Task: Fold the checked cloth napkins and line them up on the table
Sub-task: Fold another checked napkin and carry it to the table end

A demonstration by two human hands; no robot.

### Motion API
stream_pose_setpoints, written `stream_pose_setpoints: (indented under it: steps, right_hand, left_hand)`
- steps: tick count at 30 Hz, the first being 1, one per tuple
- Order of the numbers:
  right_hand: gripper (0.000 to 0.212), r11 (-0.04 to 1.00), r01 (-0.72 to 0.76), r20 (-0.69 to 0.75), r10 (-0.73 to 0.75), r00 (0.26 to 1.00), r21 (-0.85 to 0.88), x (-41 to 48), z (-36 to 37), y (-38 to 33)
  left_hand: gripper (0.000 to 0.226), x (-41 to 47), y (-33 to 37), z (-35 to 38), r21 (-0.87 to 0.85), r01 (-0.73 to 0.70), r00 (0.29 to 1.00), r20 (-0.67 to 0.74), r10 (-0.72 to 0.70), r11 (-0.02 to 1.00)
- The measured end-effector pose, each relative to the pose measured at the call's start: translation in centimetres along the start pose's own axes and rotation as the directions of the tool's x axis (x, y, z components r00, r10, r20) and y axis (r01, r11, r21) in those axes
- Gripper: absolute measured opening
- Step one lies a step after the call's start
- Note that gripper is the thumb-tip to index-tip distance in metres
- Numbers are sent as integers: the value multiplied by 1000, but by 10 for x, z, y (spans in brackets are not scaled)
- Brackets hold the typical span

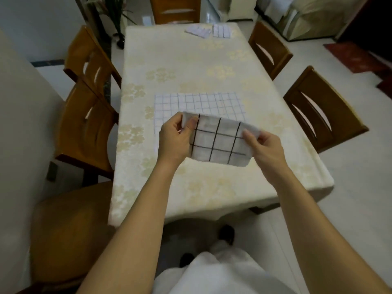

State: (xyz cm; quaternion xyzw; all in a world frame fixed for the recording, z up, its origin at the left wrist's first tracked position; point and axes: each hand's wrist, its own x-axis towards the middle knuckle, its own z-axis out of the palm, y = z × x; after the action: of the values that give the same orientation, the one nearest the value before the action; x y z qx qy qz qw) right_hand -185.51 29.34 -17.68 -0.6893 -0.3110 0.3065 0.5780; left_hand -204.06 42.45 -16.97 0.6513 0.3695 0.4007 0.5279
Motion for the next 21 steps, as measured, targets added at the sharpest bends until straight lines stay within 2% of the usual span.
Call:
stream_pose_setpoints:
  steps: [3, 4, 9, 12, 15, 21]
  right_hand:
    - [30, 1000, -14, -133, 17, 991, 27, -20, -14, -1]
    - [34, 1000, -9, -168, 13, 986, 24, -25, -21, -3]
    - [55, 990, -65, -175, 86, 981, 123, -46, -59, -12]
    - [33, 986, -124, -193, 144, 970, 114, -55, -80, -3]
    - [21, 984, -129, -305, 162, 938, 124, -63, -102, 10]
    - [26, 987, -119, -413, 152, 898, 103, -62, -163, 27]
  left_hand:
    - [8, -20, 1, 15, -22, 80, 982, 173, -75, 997]
    - [11, -24, 1, 22, -8, 100, 972, 214, -96, 995]
    - [11, -30, 15, 55, 9, 92, 963, 252, -91, 996]
    - [13, -31, 27, 77, 41, 42, 961, 270, -52, 998]
    - [19, -36, 31, 107, 130, -17, 940, 339, -28, 991]
    - [34, -55, 38, 177, 101, 19, 913, 404, -58, 995]
